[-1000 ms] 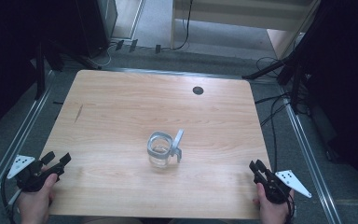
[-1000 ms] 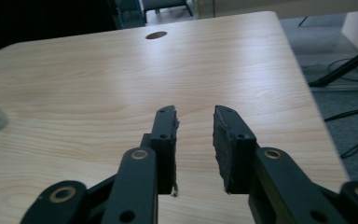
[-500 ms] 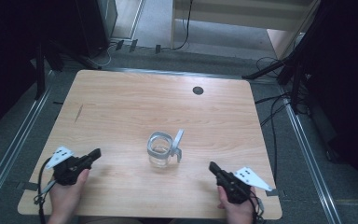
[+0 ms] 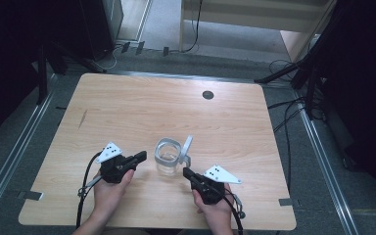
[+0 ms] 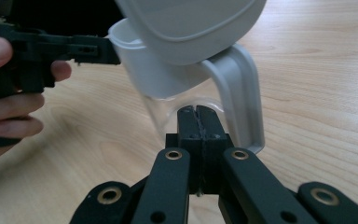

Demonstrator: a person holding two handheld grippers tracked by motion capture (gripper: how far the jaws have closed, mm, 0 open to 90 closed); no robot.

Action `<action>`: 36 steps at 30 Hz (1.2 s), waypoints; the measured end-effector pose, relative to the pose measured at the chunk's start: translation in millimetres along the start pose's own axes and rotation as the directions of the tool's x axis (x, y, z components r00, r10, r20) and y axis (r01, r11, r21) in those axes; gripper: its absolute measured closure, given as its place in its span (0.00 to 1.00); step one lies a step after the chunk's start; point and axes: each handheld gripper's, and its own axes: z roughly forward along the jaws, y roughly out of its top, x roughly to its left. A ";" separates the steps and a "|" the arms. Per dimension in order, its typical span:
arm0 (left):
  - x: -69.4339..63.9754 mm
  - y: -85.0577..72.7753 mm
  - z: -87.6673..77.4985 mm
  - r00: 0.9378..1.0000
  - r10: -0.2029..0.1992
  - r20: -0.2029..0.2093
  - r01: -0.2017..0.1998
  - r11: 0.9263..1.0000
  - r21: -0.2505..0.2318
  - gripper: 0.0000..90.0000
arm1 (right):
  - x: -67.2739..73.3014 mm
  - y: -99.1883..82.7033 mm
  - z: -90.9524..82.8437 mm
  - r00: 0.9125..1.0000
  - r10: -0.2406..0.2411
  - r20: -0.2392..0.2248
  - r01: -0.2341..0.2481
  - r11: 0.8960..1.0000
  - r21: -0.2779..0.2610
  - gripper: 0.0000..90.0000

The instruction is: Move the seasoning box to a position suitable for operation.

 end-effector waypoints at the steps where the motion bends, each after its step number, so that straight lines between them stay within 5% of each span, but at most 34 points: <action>1: -1.5 -1.3 1.7 1.000 0.009 0.022 -0.009 1.000 0.007 1.00 | -4.4 2.4 3.5 1.000 -0.005 0.006 0.005 1.000 0.008 1.00; 10: -6.7 -5.1 7.5 0.997 0.032 0.071 -0.034 0.999 0.024 1.00 | -25.1 16.1 12.7 0.999 0.021 0.042 -0.020 1.000 -0.015 1.00; 14: -11.8 -6.4 11.4 0.995 0.044 0.088 -0.047 0.998 0.032 1.00 | -41.6 28.1 31.0 0.997 0.011 0.081 -0.010 1.000 -0.016 1.00; 17: -8.1 -1.5 15.2 0.999 0.040 0.031 -0.041 0.999 0.029 0.98 | -48.7 32.0 36.3 0.994 0.034 0.103 -0.031 0.999 -0.036 1.00; 24: 11.2 23.7 35.5 0.999 0.017 -0.041 -0.017 1.000 0.007 0.97 | -18.3 20.5 17.6 0.990 0.030 0.137 -0.024 0.999 -0.046 1.00; 29: 13.4 39.6 53.0 1.000 0.002 -0.001 -0.002 1.000 0.009 0.97 | -0.3 18.5 19.2 0.980 0.080 0.181 -0.076 0.997 -0.031 1.00; 36: 4.4 39.9 54.3 0.998 0.050 0.030 -0.051 0.998 0.032 0.99 | 5.6 19.3 27.8 0.961 0.117 0.249 -0.111 0.993 -0.040 1.00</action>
